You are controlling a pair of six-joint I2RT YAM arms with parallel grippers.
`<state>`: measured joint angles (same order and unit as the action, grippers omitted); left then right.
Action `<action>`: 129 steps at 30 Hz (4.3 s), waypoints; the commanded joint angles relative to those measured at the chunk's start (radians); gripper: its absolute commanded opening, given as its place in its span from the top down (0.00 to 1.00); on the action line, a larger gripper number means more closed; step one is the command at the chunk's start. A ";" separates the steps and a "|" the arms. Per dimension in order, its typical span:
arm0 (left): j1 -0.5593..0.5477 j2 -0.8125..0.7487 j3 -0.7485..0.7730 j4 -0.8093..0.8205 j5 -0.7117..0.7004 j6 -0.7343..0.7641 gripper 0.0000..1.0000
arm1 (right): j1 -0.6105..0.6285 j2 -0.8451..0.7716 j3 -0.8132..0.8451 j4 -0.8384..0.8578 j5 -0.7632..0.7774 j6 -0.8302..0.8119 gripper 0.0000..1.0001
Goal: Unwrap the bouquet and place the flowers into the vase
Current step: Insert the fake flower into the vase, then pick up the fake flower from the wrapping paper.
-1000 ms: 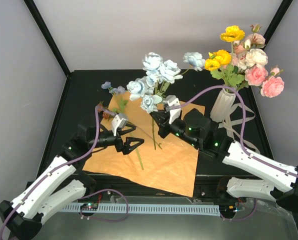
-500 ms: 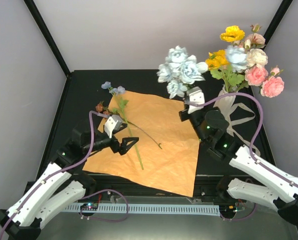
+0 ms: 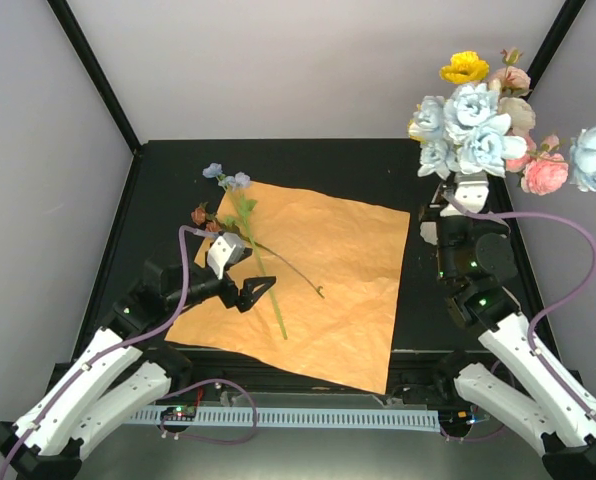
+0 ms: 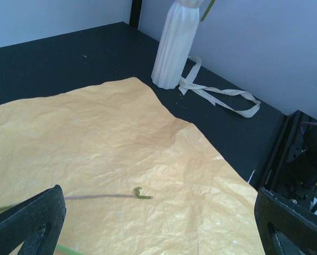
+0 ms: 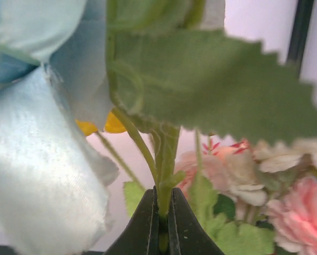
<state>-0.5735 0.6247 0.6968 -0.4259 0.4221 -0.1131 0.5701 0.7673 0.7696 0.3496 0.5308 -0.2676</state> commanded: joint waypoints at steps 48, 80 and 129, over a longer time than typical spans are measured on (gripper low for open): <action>-0.005 -0.053 -0.010 0.004 -0.012 0.016 0.01 | -0.442 0.151 -0.008 0.191 -0.255 0.205 0.99; -0.006 -0.046 -0.010 0.006 -0.016 0.016 0.01 | -0.515 0.349 -0.150 0.191 -0.296 0.301 0.97; 0.155 0.436 -0.093 0.240 -0.262 -0.454 0.37 | -0.380 -0.149 -0.170 -0.637 -0.718 1.030 0.51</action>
<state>-0.4480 1.0073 0.6216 -0.3401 0.1360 -0.5171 0.1471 0.6338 0.6231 -0.2810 -0.1497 0.7448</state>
